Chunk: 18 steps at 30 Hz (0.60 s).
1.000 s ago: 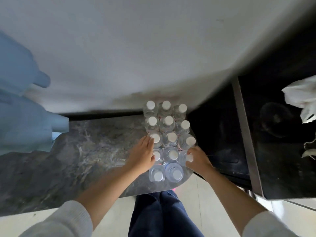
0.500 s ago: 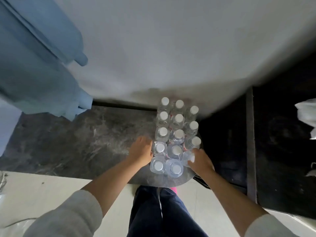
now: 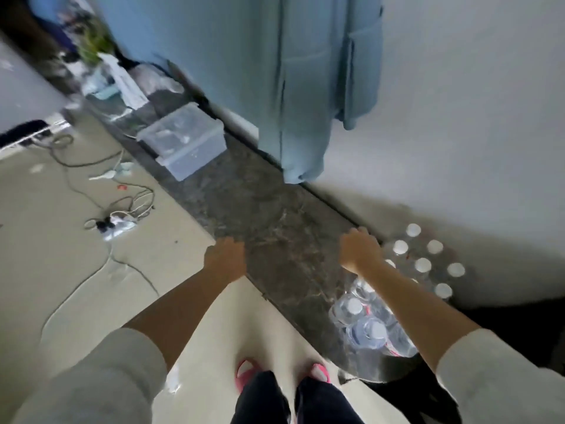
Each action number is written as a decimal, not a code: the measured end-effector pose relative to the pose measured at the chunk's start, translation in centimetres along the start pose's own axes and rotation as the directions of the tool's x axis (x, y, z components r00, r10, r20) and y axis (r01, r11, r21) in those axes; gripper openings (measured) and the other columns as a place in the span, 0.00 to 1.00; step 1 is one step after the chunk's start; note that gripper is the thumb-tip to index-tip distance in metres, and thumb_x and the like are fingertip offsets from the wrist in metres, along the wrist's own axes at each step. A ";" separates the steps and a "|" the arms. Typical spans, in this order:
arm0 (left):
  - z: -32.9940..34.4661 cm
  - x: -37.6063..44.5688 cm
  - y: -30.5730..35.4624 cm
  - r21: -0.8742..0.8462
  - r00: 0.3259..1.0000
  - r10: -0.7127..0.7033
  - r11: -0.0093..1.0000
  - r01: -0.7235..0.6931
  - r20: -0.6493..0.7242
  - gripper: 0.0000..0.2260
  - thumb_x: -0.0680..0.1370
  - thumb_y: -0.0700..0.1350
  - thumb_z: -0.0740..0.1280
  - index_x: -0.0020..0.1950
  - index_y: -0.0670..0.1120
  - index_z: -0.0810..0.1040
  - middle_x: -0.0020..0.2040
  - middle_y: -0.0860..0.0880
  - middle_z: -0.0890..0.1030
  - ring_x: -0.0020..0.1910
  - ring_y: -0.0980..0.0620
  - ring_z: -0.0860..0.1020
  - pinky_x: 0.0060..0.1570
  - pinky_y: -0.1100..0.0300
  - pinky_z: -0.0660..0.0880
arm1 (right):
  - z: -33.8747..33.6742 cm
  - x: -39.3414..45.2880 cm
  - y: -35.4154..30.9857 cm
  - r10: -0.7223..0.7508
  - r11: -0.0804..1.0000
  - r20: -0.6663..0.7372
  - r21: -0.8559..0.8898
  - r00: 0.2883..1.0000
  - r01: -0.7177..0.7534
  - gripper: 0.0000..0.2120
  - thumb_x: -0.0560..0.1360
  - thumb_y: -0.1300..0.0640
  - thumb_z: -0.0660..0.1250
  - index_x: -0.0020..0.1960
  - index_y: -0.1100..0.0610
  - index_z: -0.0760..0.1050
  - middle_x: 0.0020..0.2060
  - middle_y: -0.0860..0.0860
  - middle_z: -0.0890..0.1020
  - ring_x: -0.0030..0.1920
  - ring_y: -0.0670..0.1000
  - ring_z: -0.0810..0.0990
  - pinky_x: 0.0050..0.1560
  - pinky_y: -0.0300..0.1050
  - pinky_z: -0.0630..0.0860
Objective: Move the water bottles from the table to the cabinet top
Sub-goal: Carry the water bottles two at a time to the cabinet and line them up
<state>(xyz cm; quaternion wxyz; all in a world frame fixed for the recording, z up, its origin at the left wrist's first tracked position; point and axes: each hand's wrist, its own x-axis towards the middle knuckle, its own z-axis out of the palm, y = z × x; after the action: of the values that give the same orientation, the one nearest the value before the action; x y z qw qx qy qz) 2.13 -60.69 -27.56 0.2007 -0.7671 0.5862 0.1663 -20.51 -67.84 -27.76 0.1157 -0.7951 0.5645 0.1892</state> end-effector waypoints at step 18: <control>-0.7 -16.5 -43.1 -0.304 0.680 -0.723 0.680 0.667 -0.125 0.19 0.80 0.47 0.58 0.71 0.45 0.66 0.68 0.43 0.69 0.69 0.44 0.66 0.62 0.52 0.70 | -17.0 0.1 -50.3 -0.715 0.699 -0.258 -0.261 0.649 0.666 0.14 0.77 0.59 0.58 0.60 0.61 0.74 0.58 0.58 0.79 0.59 0.58 0.77 0.57 0.49 0.74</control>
<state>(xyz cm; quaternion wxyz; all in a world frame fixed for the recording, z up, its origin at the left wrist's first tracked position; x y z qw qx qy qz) 39.48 -37.26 -14.03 0.0866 -0.9645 0.2436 0.0528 29.75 -57.82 -13.96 0.0225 -0.9761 0.2142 0.0302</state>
